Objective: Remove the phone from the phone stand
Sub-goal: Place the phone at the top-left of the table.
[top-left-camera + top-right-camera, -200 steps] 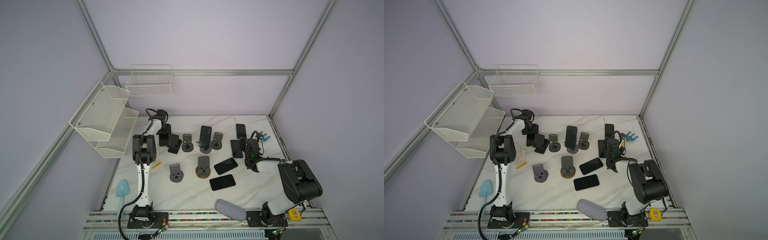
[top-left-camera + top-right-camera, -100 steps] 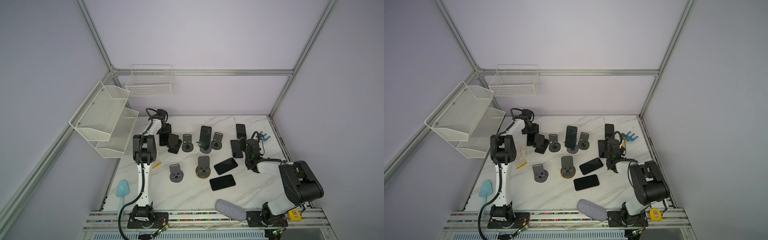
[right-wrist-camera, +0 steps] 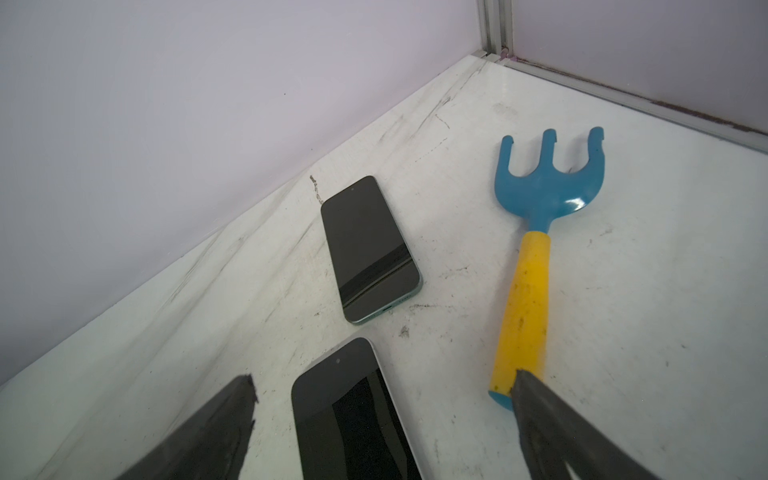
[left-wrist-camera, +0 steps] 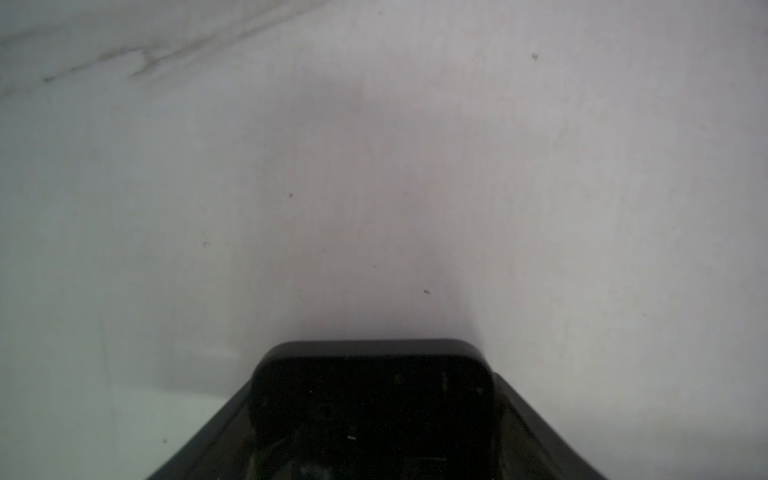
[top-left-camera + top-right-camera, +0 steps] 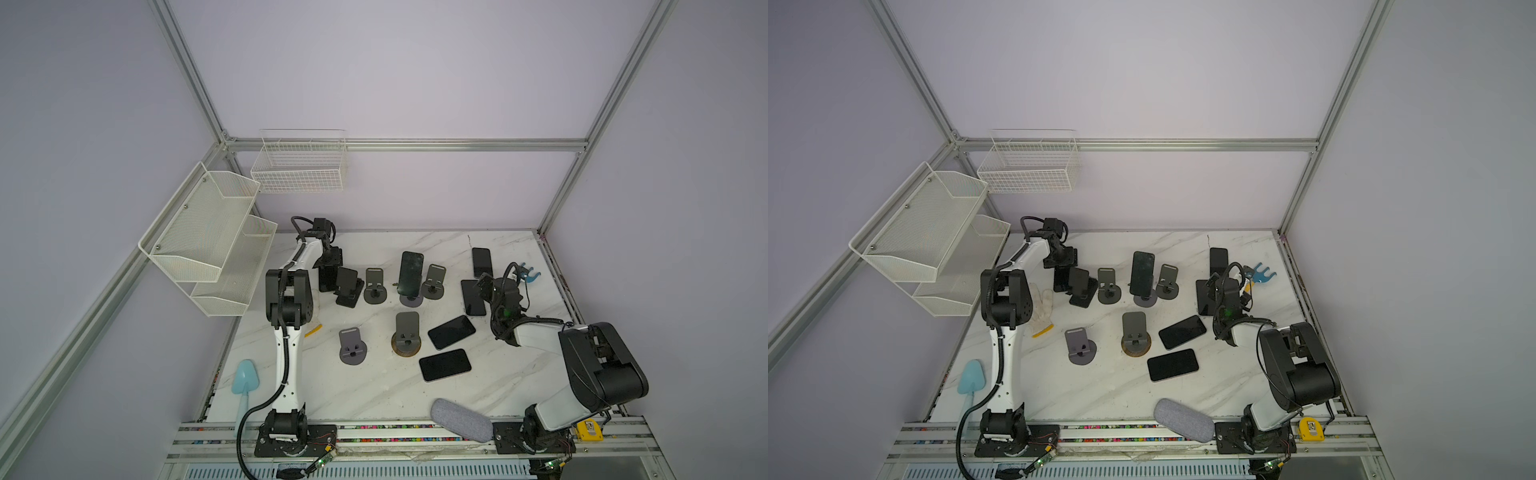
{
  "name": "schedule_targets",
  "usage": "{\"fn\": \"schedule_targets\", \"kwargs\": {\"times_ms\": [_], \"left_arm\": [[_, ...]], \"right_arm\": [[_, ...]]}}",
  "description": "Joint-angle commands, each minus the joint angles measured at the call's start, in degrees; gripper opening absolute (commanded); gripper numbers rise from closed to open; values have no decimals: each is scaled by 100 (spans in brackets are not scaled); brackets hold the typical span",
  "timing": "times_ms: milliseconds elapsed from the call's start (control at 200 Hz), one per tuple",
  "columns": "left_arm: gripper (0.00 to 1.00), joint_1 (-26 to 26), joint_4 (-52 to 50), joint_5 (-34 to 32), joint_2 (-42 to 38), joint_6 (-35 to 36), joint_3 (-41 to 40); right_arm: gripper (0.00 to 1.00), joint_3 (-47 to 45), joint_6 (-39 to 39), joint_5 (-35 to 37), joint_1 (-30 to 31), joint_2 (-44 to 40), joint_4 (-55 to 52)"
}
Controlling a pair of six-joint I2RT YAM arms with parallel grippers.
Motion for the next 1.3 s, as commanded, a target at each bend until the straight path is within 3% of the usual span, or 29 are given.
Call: {"fn": "schedule_targets", "kwargs": {"times_ms": [0,340,660,885,1295], "left_arm": [[79,55,-358,297,297,-75,175],[82,64,-340,250,192,-65,357],[86,59,-253,444,-959,-99,433],[87,-4,314,782,-2093,-361,-638],[88,-277,1389,1008,-3615,-921,-2752]], "right_arm": [[97,-49,81,-18,31,-40,150],[97,-51,85,46,31,-111,26],[97,-176,10,-42,32,-99,248],[97,-326,-100,-24,30,-449,384],[97,564,31,-738,196,-1059,-924]]}}
